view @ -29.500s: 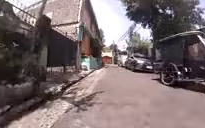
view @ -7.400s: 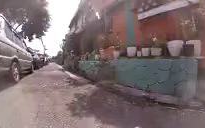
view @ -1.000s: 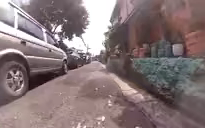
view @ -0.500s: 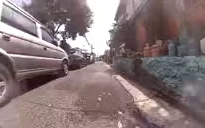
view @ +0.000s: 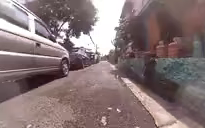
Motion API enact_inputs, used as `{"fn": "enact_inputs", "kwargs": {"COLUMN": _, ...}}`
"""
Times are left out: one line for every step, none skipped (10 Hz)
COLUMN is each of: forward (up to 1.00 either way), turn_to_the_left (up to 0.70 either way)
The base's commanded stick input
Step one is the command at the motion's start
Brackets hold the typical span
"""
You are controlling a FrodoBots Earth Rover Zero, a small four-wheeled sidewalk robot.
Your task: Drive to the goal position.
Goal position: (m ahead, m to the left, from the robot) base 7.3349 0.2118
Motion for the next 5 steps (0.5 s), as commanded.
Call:
{"fn": "enact_inputs", "kwargs": {"forward": 1.00, "turn_to_the_left": 0.00}}
{"fn": "enact_inputs", "kwargs": {"forward": 1.00, "turn_to_the_left": 0.00}}
{"fn": "enact_inputs", "kwargs": {"forward": 1.00, "turn_to_the_left": 0.00}}
{"fn": "enact_inputs", "kwargs": {"forward": 1.00, "turn_to_the_left": 0.00}}
{"fn": "enact_inputs", "kwargs": {"forward": 1.00, "turn_to_the_left": 0.00}}
